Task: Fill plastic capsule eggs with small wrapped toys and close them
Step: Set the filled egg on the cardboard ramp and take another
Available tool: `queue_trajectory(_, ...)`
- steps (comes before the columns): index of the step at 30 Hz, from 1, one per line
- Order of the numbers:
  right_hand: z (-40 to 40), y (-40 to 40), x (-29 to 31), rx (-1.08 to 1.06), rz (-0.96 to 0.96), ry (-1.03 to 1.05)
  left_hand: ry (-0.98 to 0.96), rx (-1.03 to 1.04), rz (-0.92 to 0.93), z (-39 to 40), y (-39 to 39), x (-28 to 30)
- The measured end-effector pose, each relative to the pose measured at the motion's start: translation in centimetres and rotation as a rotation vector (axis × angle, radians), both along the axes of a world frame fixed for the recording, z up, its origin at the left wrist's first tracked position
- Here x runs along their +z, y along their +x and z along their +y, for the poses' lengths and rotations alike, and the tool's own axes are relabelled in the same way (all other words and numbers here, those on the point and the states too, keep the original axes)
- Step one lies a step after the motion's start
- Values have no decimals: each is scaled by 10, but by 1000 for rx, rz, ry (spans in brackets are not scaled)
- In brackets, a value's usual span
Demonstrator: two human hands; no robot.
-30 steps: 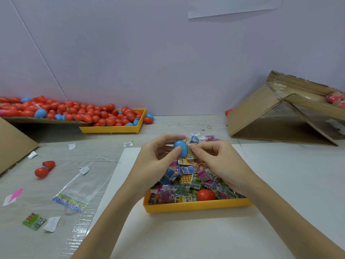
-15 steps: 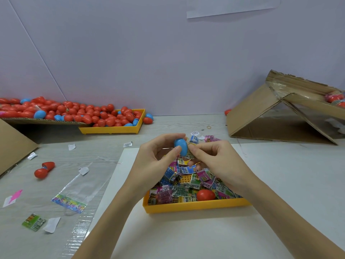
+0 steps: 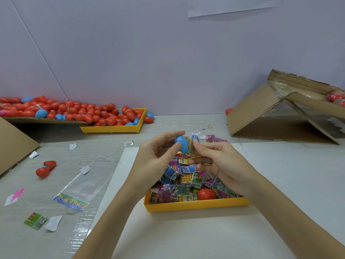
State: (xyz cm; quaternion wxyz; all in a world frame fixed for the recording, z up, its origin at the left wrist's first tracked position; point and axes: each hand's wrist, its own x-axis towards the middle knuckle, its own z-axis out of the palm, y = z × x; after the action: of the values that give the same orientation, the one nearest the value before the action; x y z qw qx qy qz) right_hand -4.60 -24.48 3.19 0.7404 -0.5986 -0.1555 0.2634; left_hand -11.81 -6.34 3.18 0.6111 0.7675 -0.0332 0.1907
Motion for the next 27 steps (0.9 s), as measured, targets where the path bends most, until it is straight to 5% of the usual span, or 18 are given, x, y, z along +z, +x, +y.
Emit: queue_trajectory(27, -9, 5, 8, 144, 101, -39, 87, -70, 43, 5, -3, 3)
